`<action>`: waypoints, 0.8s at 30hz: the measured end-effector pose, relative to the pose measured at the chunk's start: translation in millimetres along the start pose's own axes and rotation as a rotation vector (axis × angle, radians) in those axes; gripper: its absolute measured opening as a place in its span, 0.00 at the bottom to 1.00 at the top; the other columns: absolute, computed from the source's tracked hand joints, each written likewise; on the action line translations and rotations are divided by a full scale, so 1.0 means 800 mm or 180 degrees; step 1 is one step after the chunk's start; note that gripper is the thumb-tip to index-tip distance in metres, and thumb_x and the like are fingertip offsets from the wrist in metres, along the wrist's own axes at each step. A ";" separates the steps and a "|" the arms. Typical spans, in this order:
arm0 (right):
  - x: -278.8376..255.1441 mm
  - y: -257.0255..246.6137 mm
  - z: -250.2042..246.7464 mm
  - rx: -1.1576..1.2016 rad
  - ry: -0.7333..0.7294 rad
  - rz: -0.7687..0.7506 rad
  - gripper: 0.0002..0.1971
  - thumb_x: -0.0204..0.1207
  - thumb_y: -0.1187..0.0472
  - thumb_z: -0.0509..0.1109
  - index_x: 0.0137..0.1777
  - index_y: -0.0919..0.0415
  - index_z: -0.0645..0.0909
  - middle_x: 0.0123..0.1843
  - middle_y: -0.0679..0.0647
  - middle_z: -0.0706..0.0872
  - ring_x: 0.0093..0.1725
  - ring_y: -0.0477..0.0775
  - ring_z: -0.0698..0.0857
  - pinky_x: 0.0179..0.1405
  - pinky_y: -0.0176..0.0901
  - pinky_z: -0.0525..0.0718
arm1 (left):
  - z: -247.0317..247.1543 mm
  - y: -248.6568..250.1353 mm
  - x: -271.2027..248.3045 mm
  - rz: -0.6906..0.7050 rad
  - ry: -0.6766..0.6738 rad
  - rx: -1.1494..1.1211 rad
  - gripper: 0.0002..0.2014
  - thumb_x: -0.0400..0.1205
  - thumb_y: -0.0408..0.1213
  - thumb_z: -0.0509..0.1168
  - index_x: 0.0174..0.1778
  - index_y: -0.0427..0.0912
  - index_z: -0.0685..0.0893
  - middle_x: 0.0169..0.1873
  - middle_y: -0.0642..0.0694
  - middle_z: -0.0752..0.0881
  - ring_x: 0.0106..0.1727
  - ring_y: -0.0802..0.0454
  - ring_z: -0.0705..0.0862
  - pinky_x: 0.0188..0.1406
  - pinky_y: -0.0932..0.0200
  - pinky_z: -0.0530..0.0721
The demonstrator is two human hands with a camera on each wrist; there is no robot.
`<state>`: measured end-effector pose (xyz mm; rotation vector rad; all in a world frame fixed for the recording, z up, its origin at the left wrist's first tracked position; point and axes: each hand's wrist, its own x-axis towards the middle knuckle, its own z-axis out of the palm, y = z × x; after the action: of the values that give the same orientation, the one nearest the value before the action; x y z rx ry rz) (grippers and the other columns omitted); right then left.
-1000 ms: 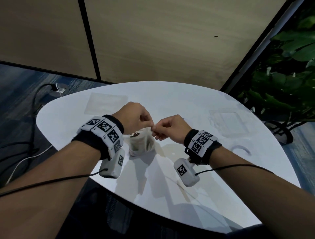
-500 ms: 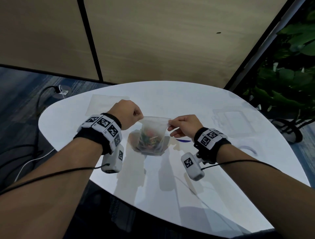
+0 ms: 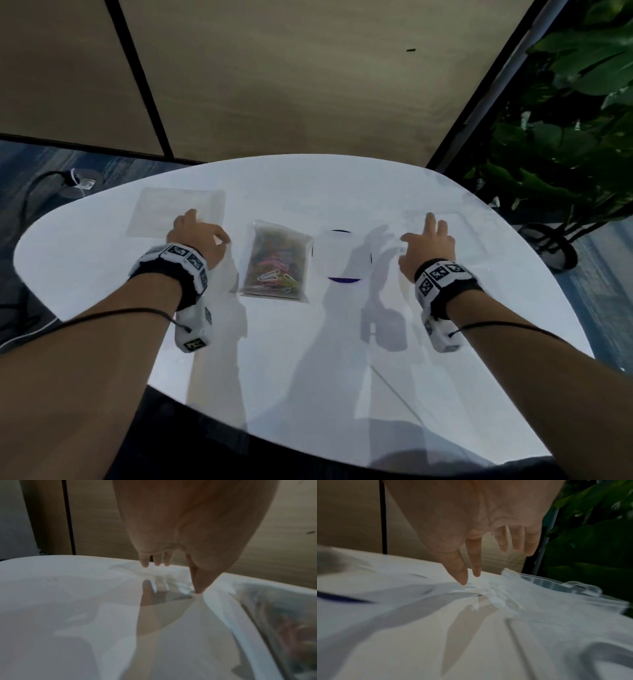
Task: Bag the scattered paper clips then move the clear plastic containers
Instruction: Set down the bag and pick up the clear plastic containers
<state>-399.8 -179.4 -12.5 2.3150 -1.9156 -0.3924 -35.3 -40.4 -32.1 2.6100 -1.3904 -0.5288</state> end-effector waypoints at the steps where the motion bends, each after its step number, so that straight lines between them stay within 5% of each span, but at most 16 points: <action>1: 0.002 0.014 0.010 -0.0186 -0.0092 0.0107 0.23 0.77 0.49 0.65 0.73 0.45 0.75 0.85 0.62 0.49 0.82 0.68 0.53 0.76 0.59 0.67 | 0.005 -0.002 0.002 0.0015 0.0002 -0.0002 0.08 0.84 0.40 0.68 0.55 0.49 0.91 0.81 0.34 0.67 0.81 0.34 0.65 0.77 0.45 0.69; 4: 0.005 0.040 0.034 -0.0098 -0.0548 0.0392 0.24 0.78 0.47 0.65 0.73 0.49 0.74 0.83 0.62 0.54 0.81 0.69 0.57 0.77 0.61 0.66 | 0.010 -0.001 0.011 0.0030 0.0084 -0.0067 0.05 0.81 0.38 0.70 0.49 0.44 0.89 0.64 0.34 0.82 0.64 0.31 0.82 0.62 0.44 0.84; 7: 0.002 0.050 0.041 0.0326 -0.0680 0.0232 0.19 0.81 0.57 0.61 0.71 0.57 0.78 0.76 0.59 0.64 0.74 0.64 0.68 0.70 0.56 0.76 | 0.009 0.002 0.019 0.0116 0.0266 0.0120 0.07 0.82 0.32 0.66 0.49 0.37 0.90 0.57 0.33 0.86 0.57 0.31 0.85 0.56 0.46 0.83; 11: 0.000 0.042 0.034 0.0648 -0.0486 -0.0180 0.18 0.80 0.66 0.58 0.68 0.63 0.79 0.77 0.59 0.68 0.70 0.64 0.75 0.68 0.52 0.78 | 0.009 -0.001 0.021 0.0185 0.0399 0.0268 0.15 0.82 0.29 0.63 0.66 0.38 0.81 0.54 0.30 0.88 0.56 0.29 0.85 0.55 0.44 0.83; 14: -0.012 0.016 0.022 0.0843 -0.0454 -0.0487 0.18 0.82 0.65 0.57 0.68 0.64 0.78 0.70 0.60 0.75 0.67 0.61 0.79 0.66 0.48 0.78 | 0.008 0.006 0.019 0.0120 0.0310 0.0268 0.28 0.83 0.39 0.65 0.79 0.36 0.70 0.61 0.27 0.85 0.63 0.29 0.83 0.62 0.44 0.80; 18: -0.049 -0.034 0.010 0.0940 -0.0528 -0.1001 0.17 0.84 0.63 0.56 0.69 0.63 0.77 0.69 0.57 0.77 0.66 0.57 0.80 0.62 0.42 0.77 | 0.007 0.023 0.016 -0.0061 0.0186 0.0535 0.30 0.84 0.59 0.62 0.68 0.35 0.79 0.61 0.32 0.86 0.63 0.32 0.84 0.59 0.46 0.81; 21: -0.082 -0.068 0.002 0.0884 -0.0642 -0.1395 0.14 0.83 0.61 0.57 0.64 0.63 0.78 0.65 0.58 0.77 0.61 0.58 0.82 0.60 0.42 0.79 | -0.004 0.031 0.020 -0.0018 0.0231 0.0694 0.18 0.86 0.44 0.63 0.66 0.35 0.80 0.61 0.34 0.86 0.62 0.34 0.85 0.58 0.45 0.83; 24: -0.099 -0.082 -0.005 0.1097 -0.0863 -0.1728 0.19 0.82 0.57 0.62 0.72 0.60 0.74 0.67 0.57 0.76 0.64 0.59 0.81 0.65 0.47 0.79 | -0.008 0.031 0.030 -0.0040 0.0183 0.0886 0.15 0.84 0.31 0.62 0.66 0.34 0.80 0.62 0.34 0.82 0.64 0.33 0.83 0.61 0.43 0.83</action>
<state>-349.7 -89.1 -15.2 3.1589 -1.5114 -0.4724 -40.0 -74.6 -25.0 2.8227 -1.5287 -0.2754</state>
